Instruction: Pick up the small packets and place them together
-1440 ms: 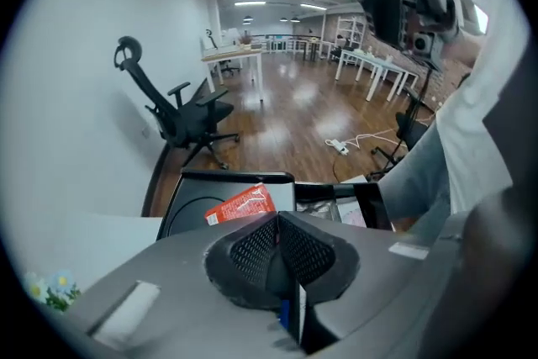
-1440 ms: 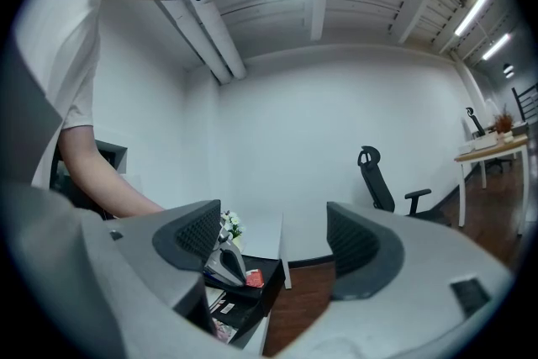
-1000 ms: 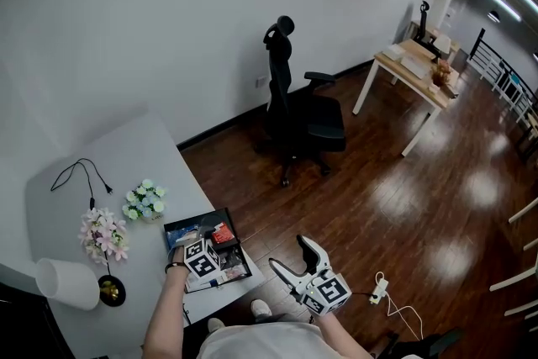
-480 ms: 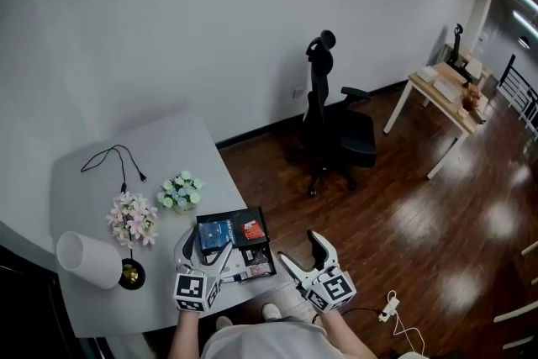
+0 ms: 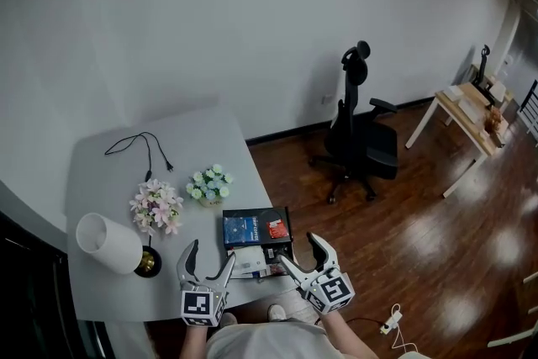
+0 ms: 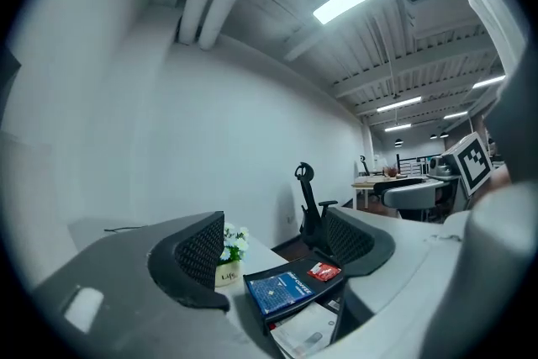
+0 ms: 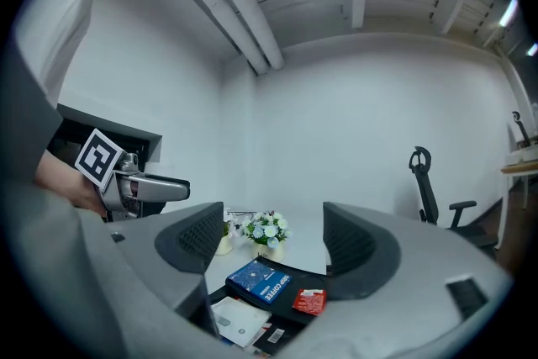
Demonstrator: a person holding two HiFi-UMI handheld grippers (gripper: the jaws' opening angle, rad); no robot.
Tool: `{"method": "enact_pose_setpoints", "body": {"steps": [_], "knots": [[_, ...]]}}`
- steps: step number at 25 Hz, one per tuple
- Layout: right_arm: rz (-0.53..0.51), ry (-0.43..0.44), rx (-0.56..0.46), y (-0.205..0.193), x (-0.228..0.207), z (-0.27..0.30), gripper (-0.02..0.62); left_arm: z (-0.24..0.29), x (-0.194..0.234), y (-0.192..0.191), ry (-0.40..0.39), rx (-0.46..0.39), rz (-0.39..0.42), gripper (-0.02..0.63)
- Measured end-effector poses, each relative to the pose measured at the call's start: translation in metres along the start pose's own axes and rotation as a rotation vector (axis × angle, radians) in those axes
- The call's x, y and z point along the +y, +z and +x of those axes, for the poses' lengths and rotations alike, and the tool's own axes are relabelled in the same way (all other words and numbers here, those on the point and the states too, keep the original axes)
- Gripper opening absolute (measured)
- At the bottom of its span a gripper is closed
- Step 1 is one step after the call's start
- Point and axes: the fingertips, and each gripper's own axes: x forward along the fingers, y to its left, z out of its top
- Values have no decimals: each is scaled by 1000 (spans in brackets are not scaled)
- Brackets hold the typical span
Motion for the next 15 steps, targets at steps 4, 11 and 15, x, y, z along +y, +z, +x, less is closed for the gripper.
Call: {"method": "enact_pose_setpoints", "body": {"steps": [4,11,15], "knots": [[-1,4,6,-2,7,5,368,-3,5,0,-6,-4,-7,379],[-18,-5,55,-11,18,13,368,-4,3,0,-70,-7,12,379],[-21,0,65,-13,24,18,368,-3,3,-4,-98,7,10,380]]}}
